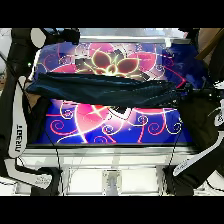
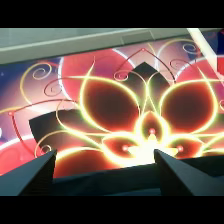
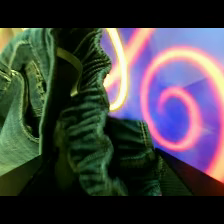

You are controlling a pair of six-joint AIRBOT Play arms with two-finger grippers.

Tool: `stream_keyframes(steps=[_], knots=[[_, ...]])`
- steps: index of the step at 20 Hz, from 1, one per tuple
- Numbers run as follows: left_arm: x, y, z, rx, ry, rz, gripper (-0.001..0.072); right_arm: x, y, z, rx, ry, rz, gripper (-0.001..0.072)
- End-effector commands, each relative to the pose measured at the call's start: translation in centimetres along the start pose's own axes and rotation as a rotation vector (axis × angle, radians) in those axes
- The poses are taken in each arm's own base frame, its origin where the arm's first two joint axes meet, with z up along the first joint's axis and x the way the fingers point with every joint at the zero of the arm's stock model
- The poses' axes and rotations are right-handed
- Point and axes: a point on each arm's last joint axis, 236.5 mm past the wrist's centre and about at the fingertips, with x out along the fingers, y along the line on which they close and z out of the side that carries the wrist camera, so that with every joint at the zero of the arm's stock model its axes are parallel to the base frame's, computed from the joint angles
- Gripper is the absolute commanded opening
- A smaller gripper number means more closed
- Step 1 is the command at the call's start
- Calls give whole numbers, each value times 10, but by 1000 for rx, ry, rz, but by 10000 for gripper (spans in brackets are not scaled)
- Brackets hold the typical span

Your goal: Fold the clothes and pants, and hang the long-sleeved shirts on hangers.

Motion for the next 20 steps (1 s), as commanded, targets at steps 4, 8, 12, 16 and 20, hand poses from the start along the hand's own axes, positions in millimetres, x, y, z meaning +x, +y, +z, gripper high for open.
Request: stream_keyframes(steps=[4,8,12,16,20], knots=[[13,-5,-30,7,106,-11,712,18,42,-13,-144,96,51,663],[26,-10,-42,7,133,-20,633,18,78,-27,-243,173,88,58],[54,-57,-70,-29,199,-134,12,-13,156,-35,-308,186,248,53],[96,-165,-128,-146,316,-376,12,-26,252,-52,-393,167,330,52],[125,-265,-206,-96,423,-523,12,17,317,-101,-430,237,339,53]])
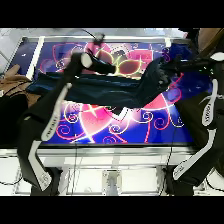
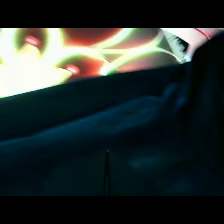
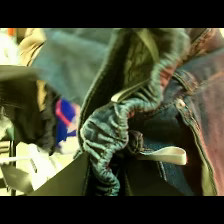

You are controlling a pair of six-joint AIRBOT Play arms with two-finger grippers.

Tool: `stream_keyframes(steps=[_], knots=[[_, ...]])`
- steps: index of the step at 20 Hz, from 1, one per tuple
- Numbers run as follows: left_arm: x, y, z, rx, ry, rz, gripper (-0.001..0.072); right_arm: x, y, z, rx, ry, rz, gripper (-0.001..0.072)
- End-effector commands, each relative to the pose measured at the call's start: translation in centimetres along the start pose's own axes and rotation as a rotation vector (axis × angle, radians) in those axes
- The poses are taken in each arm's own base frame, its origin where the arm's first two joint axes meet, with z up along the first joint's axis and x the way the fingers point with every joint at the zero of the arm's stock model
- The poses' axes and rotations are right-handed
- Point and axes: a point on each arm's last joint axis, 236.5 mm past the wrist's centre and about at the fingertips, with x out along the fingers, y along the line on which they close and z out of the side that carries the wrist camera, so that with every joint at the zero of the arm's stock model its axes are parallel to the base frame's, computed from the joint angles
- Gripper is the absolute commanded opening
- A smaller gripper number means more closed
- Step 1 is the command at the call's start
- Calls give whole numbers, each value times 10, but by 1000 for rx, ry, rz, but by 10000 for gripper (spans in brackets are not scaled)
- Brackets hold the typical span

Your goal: Fold the clothes and pants, and hang the long-sleeved shirts on hangers.

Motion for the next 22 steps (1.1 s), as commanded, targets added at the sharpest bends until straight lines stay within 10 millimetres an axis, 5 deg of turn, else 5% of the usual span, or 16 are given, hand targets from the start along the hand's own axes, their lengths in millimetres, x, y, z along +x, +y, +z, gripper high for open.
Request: stream_keyframes(steps=[1,5,8,10,13,15,18,21,22], knots=[[70,-62,-59,12,108,-124,12,56,55,-11,-19,57,28,52],[102,-82,-101,33,191,-143,12,119,87,-27,-93,90,14,53],[88,-46,-99,50,232,-78,13,149,86,-29,-109,68,-65,52],[51,18,-93,91,294,58,13,165,80,-26,-95,36,-138,52],[-34,126,-89,70,406,292,12,198,86,-25,-99,-19,-152,52],[-83,169,-88,-19,427,349,12,225,84,-30,-80,-46,-170,52],[-136,211,-83,-117,399,403,12,279,74,-46,-17,-58,-175,52],[-164,227,-74,-146,356,434,12,329,79,-48,18,-151,-130,56],[-168,228,-72,-147,347,438,12,338,85,-47,9,-184,-118,171]])
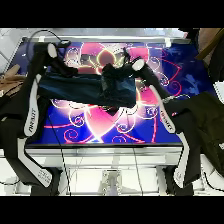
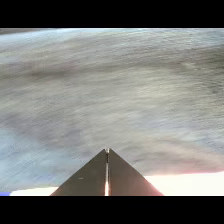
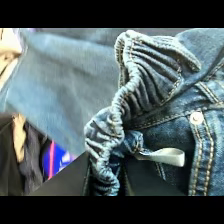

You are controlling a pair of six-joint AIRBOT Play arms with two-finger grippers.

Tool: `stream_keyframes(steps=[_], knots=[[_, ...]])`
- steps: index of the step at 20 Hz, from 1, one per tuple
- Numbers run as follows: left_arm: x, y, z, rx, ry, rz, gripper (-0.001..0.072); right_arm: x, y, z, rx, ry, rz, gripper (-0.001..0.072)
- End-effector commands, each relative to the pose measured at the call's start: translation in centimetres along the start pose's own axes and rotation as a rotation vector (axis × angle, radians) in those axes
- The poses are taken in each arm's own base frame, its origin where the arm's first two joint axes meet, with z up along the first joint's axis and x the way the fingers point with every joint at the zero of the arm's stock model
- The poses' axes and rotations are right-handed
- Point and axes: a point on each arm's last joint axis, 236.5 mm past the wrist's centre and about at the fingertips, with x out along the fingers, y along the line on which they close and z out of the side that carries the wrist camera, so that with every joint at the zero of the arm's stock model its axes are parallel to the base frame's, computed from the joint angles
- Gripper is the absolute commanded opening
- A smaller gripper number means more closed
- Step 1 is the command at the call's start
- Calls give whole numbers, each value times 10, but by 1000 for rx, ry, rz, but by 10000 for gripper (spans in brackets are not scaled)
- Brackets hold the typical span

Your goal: Fold the clothes and pants, and hang the long-sleeved shirts on hangers.

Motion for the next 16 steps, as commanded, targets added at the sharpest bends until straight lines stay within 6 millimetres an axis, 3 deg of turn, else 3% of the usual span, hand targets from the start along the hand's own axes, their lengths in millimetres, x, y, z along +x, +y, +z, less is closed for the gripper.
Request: stream_keyframes(steps=[1,2,4,6,8,10,12,14,16], knots=[[-25,30,-6,-28,-9,35,12,38,24,3,30,-133,50,438],[-27,30,-5,-20,-13,36,12,36,38,0,32,-122,80,575],[-29,29,-5,-18,-17,36,12,17,57,-4,-72,-67,100,572],[-32,29,-8,-18,-7,35,13,-25,49,3,-224,-15,43,547],[-36,29,-10,-20,0,35,13,-89,2,23,-316,30,-151,547],[-40,29,-11,-20,-2,35,12,-167,-60,41,-316,61,-378,547],[-44,29,-10,-21,-9,36,12,-231,-118,40,-222,97,-519,548],[-46,27,-10,-21,-12,35,12,-255,-159,36,-90,86,-519,549],[-45,25,-9,-17,-13,32,12,-241,-177,37,72,32,-374,548]])
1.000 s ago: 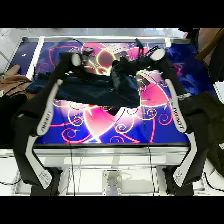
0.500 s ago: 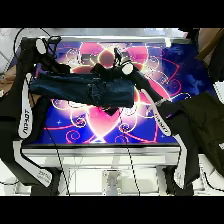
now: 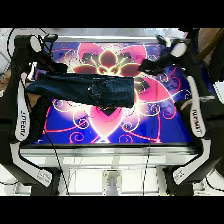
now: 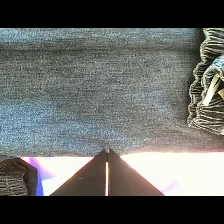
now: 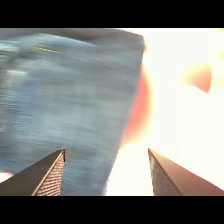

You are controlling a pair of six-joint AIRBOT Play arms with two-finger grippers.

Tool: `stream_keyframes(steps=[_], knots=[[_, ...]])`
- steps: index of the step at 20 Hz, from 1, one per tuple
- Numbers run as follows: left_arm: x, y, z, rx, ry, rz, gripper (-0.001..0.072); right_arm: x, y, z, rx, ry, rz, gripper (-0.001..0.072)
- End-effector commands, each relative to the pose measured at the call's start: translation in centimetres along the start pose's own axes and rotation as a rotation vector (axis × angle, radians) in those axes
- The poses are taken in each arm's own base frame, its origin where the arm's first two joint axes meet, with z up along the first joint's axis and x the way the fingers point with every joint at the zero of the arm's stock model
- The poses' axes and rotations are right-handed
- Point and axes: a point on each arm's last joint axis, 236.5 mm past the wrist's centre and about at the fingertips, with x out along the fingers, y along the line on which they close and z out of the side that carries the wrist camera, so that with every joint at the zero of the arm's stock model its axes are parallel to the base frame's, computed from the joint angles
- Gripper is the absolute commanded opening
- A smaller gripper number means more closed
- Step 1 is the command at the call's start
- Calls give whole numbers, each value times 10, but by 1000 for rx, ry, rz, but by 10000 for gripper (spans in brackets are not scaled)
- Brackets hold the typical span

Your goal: Fold the clothes and pants, and hang the long-sleeved shirts on hangers.

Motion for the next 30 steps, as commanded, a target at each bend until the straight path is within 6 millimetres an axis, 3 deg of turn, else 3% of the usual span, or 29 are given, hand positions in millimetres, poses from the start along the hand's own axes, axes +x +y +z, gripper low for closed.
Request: stream_keyframes(steps=[1,2,3,9,11,14,15,16,18,19,22,25,27,30], knots=[[-2,-6,1,4,-2,-9,12,8,-40,-13,251,16,150,549],[-2,-7,1,6,-2,-11,12,22,-37,-17,296,35,225,590],[-2,-9,1,10,-3,-13,12,39,-38,-24,340,67,267,704],[-2,-17,2,24,-2,-18,12,139,-9,-63,442,213,352,693],[-2,-17,1,24,2,-19,12,156,1,-68,435,215,344,688],[-2,-17,0,24,5,-19,12,154,32,-71,381,232,414,673],[-2,-17,0,24,5,-19,12,148,44,-70,350,245,451,672],[-2,-17,0,24,5,-19,12,140,57,-70,300,257,487,601],[-2,-17,0,24,5,-19,12,121,73,-64,233,274,526,93],[-2,-17,0,24,5,-19,12,109,80,-60,196,280,545,52],[-5,-18,-4,24,16,-20,13,61,83,-54,70,307,517,52],[-24,-21,-2,31,-10,-20,12,11,46,-68,0,364,346,51],[-44,-26,-6,41,-18,-22,12,-33,24,-82,-25,410,274,51],[-77,-48,-16,84,-23,-39,13,-89,12,-90,-8,386,238,51]])
